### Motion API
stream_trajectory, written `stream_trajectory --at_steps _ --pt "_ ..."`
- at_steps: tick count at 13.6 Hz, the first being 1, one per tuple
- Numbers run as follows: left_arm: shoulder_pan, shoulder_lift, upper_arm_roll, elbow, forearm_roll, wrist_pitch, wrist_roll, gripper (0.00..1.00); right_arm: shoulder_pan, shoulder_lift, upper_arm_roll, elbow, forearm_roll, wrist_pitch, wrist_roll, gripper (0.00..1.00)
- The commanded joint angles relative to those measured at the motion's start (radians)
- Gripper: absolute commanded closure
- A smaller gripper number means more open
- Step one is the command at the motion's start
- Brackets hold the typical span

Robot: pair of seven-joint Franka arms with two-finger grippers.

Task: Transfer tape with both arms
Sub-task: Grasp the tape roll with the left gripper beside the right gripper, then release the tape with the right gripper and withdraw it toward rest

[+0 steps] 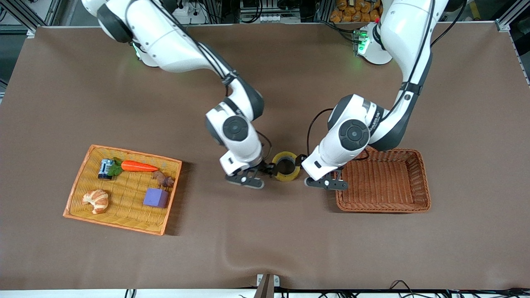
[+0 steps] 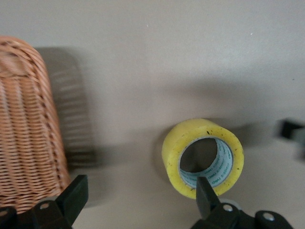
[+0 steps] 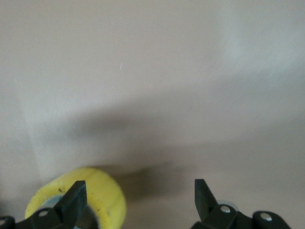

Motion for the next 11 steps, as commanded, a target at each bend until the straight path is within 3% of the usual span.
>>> stream_trajectory --at_steps 1,3,5,7,8,11 --pt "-0.045 0.023 0.009 -0.043 -0.002 0.097 -0.087 0.02 -0.109 -0.095 0.054 -0.032 0.004 -0.109 -0.163 0.00" --pt "-0.080 0.063 0.015 -0.044 0.007 0.141 -0.149 0.06 -0.179 -0.150 0.057 -0.053 0.021 -0.191 -0.283 0.00" --pt "-0.087 0.089 0.012 -0.044 0.076 0.154 -0.194 0.08 -0.279 -0.250 0.059 -0.175 0.102 -0.188 -0.462 0.00" --pt "-0.090 0.106 0.012 -0.044 0.090 0.168 -0.216 0.11 -0.365 -0.339 0.057 -0.290 0.111 -0.192 -0.652 0.00" --pt "-0.090 0.107 0.012 -0.044 0.090 0.168 -0.216 0.25 -0.405 -0.385 0.057 -0.340 0.111 -0.198 -0.709 0.00" --pt "-0.090 0.121 0.014 -0.043 0.090 0.168 -0.220 0.84 -0.492 -0.485 0.053 -0.374 0.110 -0.318 -0.777 0.00"
